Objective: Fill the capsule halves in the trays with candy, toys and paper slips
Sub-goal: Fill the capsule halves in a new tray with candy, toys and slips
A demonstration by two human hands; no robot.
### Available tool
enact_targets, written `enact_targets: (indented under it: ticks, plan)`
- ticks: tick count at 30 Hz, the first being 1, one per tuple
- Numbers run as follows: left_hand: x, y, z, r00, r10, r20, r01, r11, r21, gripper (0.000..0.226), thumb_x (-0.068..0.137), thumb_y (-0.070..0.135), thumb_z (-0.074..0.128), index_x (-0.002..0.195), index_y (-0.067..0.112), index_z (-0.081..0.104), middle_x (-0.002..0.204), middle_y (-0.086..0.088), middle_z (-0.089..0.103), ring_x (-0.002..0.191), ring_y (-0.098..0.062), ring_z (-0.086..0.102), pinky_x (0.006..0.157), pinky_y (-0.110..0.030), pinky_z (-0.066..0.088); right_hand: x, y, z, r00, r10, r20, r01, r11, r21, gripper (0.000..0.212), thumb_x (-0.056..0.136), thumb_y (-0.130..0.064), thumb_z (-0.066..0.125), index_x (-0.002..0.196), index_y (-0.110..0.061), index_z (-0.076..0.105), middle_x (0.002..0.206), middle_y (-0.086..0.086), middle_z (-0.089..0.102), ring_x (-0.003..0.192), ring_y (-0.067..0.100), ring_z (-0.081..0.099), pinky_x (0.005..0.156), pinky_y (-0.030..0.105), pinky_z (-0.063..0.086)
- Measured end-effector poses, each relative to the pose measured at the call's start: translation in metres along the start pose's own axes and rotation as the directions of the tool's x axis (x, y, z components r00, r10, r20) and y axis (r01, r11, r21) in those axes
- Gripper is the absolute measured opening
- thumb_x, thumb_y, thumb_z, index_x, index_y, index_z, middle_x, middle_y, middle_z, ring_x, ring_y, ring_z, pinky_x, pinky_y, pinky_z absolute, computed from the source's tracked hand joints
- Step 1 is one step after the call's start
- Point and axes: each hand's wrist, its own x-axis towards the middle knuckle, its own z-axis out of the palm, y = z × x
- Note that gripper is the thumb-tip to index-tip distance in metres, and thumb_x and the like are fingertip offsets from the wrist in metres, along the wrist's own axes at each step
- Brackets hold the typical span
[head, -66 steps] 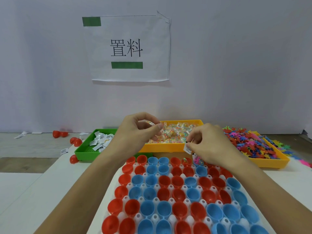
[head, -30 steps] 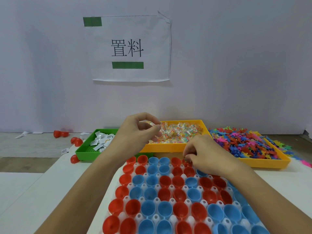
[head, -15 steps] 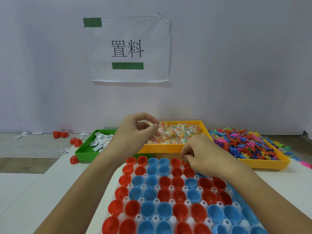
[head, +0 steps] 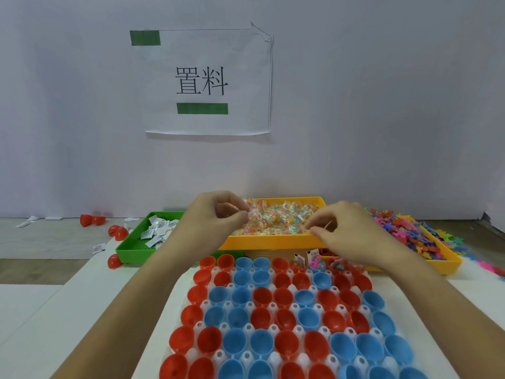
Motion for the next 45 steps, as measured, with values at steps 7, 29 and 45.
enact_targets:
  ticks: [7, 29, 45]
  plan:
    - [0.002, -0.026, 0.003, 0.995, -0.002, 0.095, -0.038, 0.909, 0.416, 0.015, 0.092, 0.023, 0.065, 0.105, 0.027, 0.072, 0.107, 0.012, 0.068, 0.098, -0.004, 0.06, 0.083, -0.021, 0.045, 0.004, 0.059, -0.035, 0.945, 0.254, -0.206, -0.249, 0.967, 0.052, 0.01, 0.092, -0.012, 0.065, 0.09, -0.019, 0.071, 0.092, 0.003, 0.072, 0.083, 0.016, 0.063, 0.076, 0.03, 0.046]
    - [0.004, -0.036, 0.009, 0.996, 0.032, 0.083, -0.067, 0.879, 0.472, 0.017, 0.091, 0.019, 0.065, 0.105, 0.025, 0.073, 0.107, 0.01, 0.069, 0.097, -0.003, 0.058, 0.082, -0.018, 0.041, -0.004, 0.097, -0.028, 0.86, 0.45, -0.239, -0.487, 0.864, -0.127, 0.028, 0.084, 0.0, 0.066, 0.076, -0.027, 0.071, 0.103, 0.007, 0.074, 0.089, 0.02, 0.062, 0.077, 0.032, 0.051]
    - [0.003, -0.033, 0.008, 0.995, 0.035, 0.095, -0.076, 0.879, 0.47, 0.017, 0.093, 0.021, 0.063, 0.107, 0.025, 0.072, 0.107, 0.009, 0.069, 0.097, -0.003, 0.059, 0.079, -0.016, 0.041, 0.002, 0.088, -0.044, 0.9, 0.333, -0.282, -0.335, 0.941, 0.042, 0.022, 0.095, 0.0, 0.06, 0.096, -0.016, 0.076, 0.103, 0.008, 0.072, 0.091, 0.017, 0.058, 0.08, 0.029, 0.041]
